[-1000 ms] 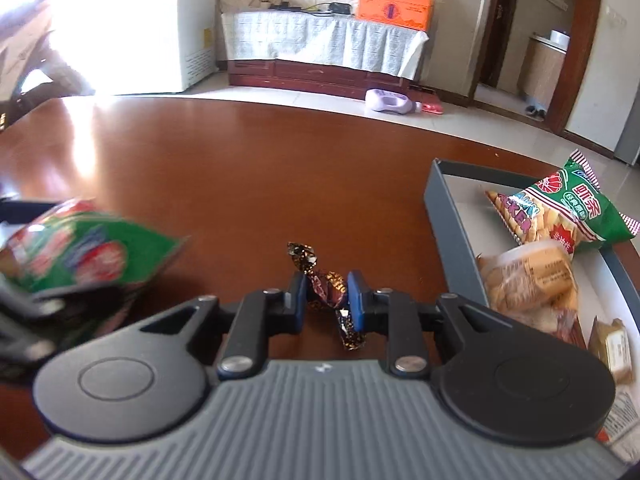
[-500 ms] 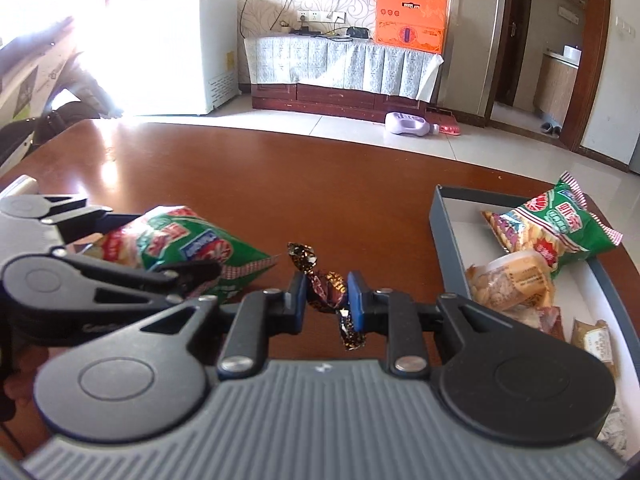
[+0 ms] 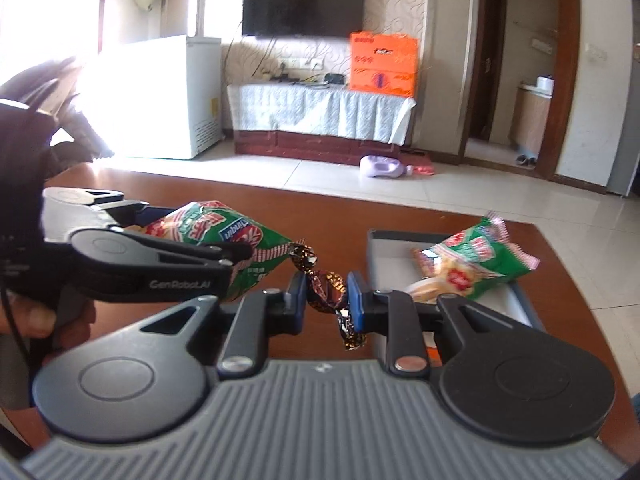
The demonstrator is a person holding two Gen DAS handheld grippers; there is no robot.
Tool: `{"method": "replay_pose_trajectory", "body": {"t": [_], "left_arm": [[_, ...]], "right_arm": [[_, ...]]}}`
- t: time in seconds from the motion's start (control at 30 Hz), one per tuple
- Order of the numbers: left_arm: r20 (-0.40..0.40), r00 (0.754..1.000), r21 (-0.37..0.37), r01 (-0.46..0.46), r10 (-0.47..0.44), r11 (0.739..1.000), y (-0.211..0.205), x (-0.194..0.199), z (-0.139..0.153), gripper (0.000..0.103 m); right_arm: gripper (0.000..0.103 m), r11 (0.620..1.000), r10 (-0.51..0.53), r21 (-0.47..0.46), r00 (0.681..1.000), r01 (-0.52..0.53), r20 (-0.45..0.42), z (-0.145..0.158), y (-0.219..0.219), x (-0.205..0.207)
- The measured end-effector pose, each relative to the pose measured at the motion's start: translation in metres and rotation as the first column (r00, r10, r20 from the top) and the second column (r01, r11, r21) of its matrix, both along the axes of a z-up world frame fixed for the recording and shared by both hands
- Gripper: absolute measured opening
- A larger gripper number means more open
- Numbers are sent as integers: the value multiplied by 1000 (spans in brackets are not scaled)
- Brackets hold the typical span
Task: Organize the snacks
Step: 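Lower the green bag and candy into the box and open both tools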
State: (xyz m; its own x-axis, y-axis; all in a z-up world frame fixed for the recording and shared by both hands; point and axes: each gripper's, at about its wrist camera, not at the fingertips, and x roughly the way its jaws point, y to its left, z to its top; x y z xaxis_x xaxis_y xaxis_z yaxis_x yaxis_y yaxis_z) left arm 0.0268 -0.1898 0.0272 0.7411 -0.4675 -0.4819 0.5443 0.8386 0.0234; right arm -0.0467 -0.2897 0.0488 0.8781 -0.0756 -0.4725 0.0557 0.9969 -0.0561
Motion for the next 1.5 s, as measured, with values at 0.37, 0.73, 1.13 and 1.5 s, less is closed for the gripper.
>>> {"method": "replay_pose_trajectory", "body": {"t": [0.37, 0.73, 1.13, 1.5], "left_arm": [[29, 985, -51, 170, -169, 984, -105, -28, 25, 73], [-41, 972, -20, 229, -230, 973, -198, -6, 0, 73], [-47, 972, -14, 229, -229, 973, -215, -6, -15, 76], [-40, 979, 49, 200, -199, 978, -219, -24, -15, 89]], "right_arm": [[25, 981, -196, -7, 981, 196, 10, -2, -73, -29], [25, 967, -240, 53, 963, 248, -124, -42, -100, -4], [25, 970, -224, 51, 960, 236, -169, -53, -100, 5], [27, 963, -253, 45, 947, 267, -197, -61, -104, 6]]}}
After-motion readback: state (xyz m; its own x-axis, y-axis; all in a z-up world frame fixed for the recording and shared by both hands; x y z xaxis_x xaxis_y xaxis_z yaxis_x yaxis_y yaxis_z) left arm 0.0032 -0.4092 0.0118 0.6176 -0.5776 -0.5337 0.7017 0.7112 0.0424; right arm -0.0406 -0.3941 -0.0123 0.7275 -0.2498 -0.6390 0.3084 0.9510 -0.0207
